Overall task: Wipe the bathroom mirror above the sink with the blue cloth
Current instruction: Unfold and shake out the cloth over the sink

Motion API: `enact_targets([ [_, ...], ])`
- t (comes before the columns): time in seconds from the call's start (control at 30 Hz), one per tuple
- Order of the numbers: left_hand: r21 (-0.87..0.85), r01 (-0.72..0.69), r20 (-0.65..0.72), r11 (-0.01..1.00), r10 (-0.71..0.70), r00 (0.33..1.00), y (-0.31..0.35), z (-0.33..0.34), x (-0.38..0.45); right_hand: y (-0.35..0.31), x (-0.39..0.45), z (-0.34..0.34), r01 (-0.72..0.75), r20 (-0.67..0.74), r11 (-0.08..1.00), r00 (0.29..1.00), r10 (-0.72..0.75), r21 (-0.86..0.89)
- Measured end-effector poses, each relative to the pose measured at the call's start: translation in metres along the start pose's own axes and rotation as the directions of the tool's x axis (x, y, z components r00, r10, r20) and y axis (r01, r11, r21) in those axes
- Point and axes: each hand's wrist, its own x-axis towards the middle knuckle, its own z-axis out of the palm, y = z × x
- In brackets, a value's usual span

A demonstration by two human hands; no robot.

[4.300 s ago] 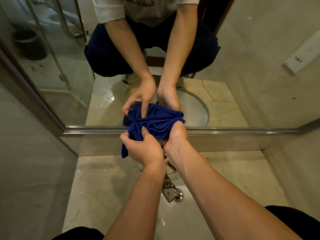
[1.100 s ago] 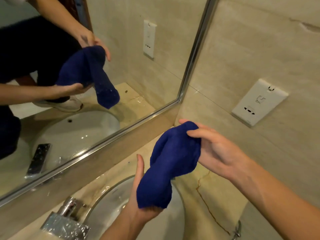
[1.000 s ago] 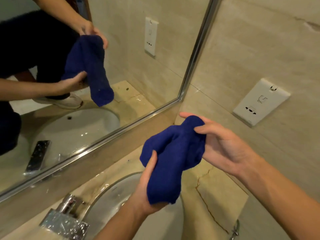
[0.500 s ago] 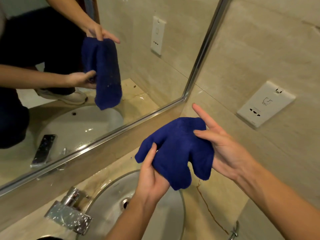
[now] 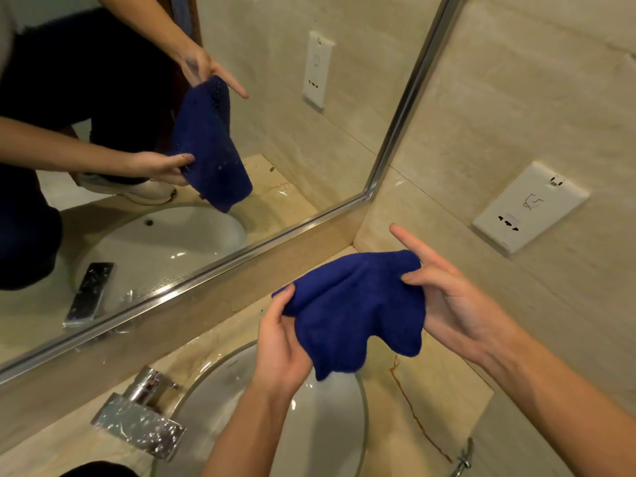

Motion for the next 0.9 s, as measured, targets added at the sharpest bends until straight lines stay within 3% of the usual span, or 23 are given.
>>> enact_targets([
  [0.07,0.324,-0.162,-0.012,0.932,0.175,0.984,0.012,0.001,0.001,0.0,0.0,-0.005,-0.016,-0.078,0.992,0.997,0.026,0.128],
  [0.13,0.644,-0.318,0.044,0.696,0.381,0.923,0.028,0.003,0.003,0.003,-0.001,-0.007,-0.08,-0.132,0.981,0.986,0.104,0.175],
  [0.17,0.712,-0.357,0.082,0.605,0.433,0.897,0.038,0.007,0.004,0.007,-0.001,-0.006,-0.132,-0.156,0.977,0.975,0.158,0.169],
  [0.23,0.744,-0.408,0.159,0.529,0.454,0.877,0.055,0.018,0.001,0.018,0.001,-0.004,-0.208,-0.213,0.965,0.947,0.24,0.162],
  [0.3,0.711,-0.393,0.206,0.583,0.361,0.909,0.068,0.03,-0.003,0.029,0.006,-0.003,-0.233,-0.237,0.953,0.932,0.275,0.192],
  [0.4,0.699,-0.323,0.3,0.638,0.148,0.942,0.083,0.045,-0.007,0.031,0.008,0.007,-0.282,-0.117,0.946,0.946,0.302,0.16],
  [0.53,0.695,-0.281,0.391,0.662,-0.02,0.92,0.101,0.056,-0.015,0.037,0.01,0.012,-0.315,-0.023,0.926,0.945,0.327,0.209],
  [0.63,0.711,-0.319,0.466,0.626,-0.08,0.881,0.108,0.062,-0.023,0.043,0.013,0.013,-0.393,-0.002,0.886,0.914,0.406,0.245],
  [0.7,0.669,-0.347,0.523,0.657,-0.084,0.848,0.112,0.064,-0.025,0.047,0.013,0.019,-0.454,0.04,0.864,0.888,0.457,0.217],
  [0.8,0.603,-0.301,0.532,0.739,-0.091,0.842,0.117,0.063,-0.025,0.045,0.015,0.03,-0.36,0.09,0.91,0.933,0.349,0.206],
  [0.9,0.555,-0.218,0.477,0.802,-0.093,0.874,0.119,0.054,-0.021,0.037,0.02,0.026,-0.173,0.032,0.961,0.985,0.17,0.215],
])
